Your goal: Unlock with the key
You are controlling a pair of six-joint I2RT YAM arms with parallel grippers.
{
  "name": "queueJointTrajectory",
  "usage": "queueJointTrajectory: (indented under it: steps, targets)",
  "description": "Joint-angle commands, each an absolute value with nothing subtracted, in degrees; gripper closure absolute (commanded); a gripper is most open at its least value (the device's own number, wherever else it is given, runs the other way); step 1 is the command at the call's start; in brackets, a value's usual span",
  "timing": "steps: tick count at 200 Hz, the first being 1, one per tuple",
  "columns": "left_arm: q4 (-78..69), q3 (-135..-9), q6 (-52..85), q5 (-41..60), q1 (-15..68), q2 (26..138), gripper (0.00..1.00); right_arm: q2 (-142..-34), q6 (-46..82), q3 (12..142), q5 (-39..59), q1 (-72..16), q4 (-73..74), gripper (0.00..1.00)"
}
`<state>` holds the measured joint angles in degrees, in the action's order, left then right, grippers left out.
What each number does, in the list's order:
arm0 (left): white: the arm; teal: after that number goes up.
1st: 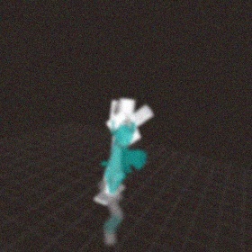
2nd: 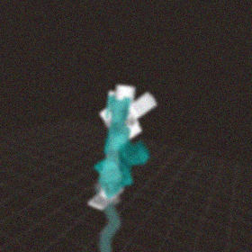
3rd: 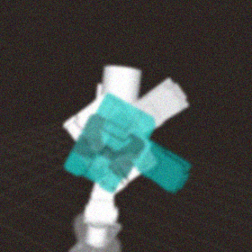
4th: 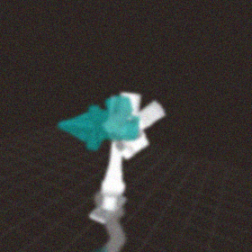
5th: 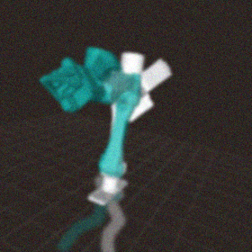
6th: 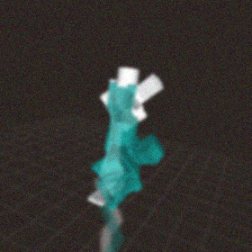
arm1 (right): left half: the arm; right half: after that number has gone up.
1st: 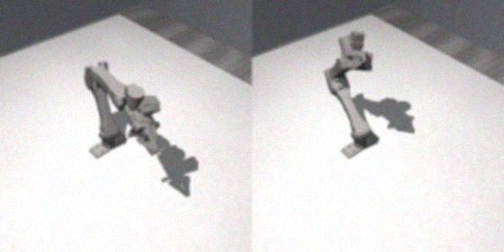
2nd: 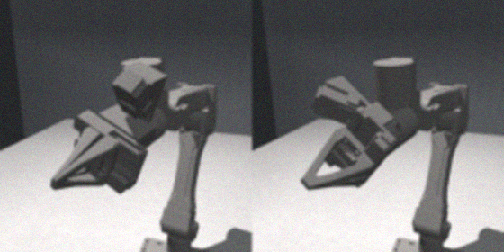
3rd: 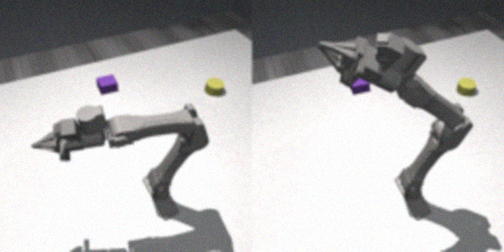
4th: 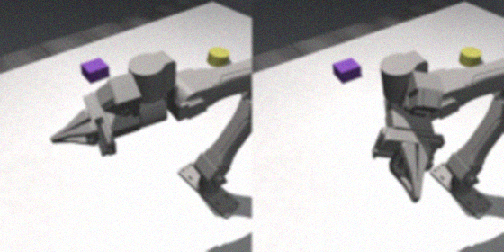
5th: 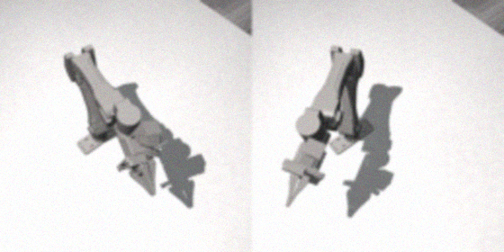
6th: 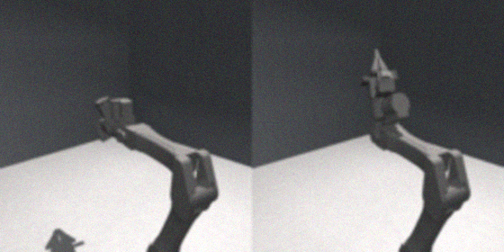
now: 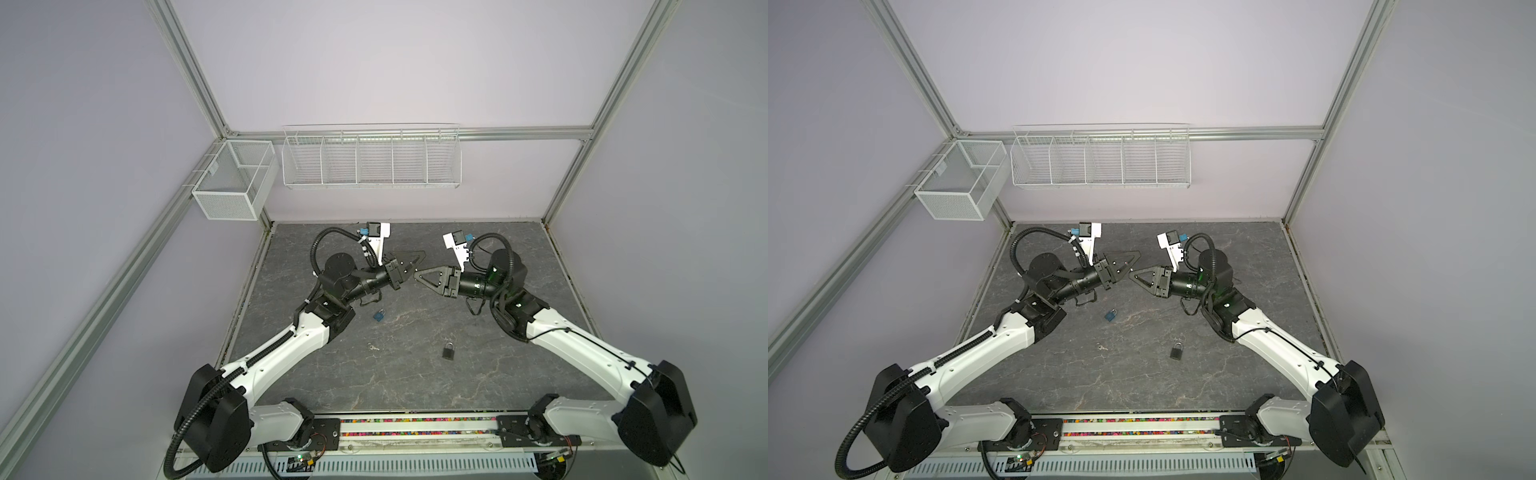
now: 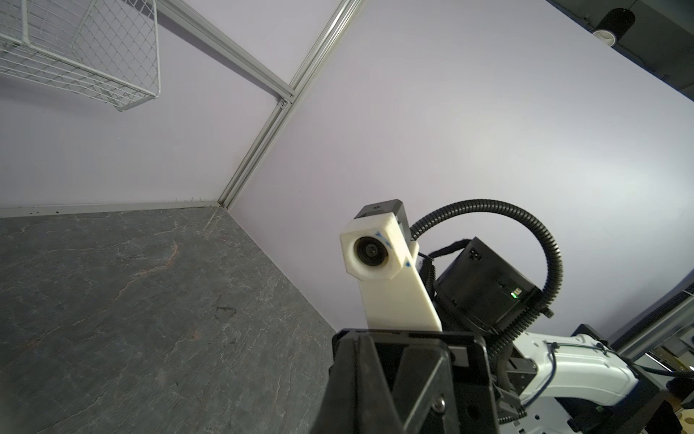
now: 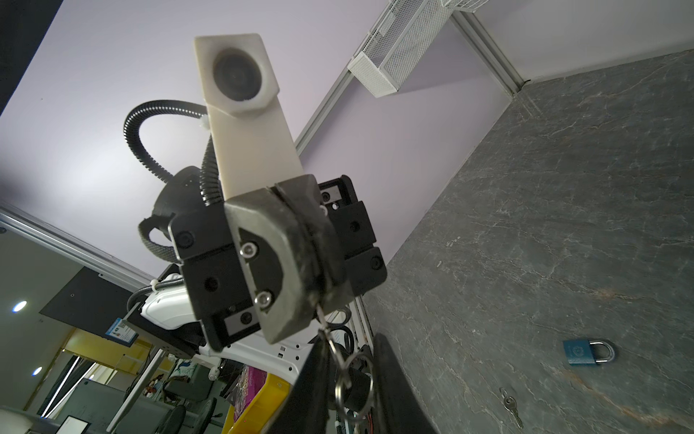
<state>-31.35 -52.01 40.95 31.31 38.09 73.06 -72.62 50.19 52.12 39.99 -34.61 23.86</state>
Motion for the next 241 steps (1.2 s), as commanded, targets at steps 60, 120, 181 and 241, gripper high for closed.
queueJointTrajectory:
  steps: [60,120,181,241]
  targets:
    - [-31.82,-54.67,39.69,30.88,38.06,71.89,1.0,-72.59,51.29,50.97,40.98,-34.72,25.93,0.8]
    - [-31.23,-54.61,39.66,31.79,38.06,72.06,1.0,-72.17,49.82,51.2,40.21,-34.71,26.01,0.87]
    - [-25.5,-55.34,38.48,27.36,38.06,70.65,0.71,-71.01,45.04,51.92,37.28,-34.28,20.69,0.94]
    - [-23.44,-55.34,37.84,25.03,38.06,69.31,0.44,-71.69,44.27,52.73,38.47,-31.55,19.11,0.94]
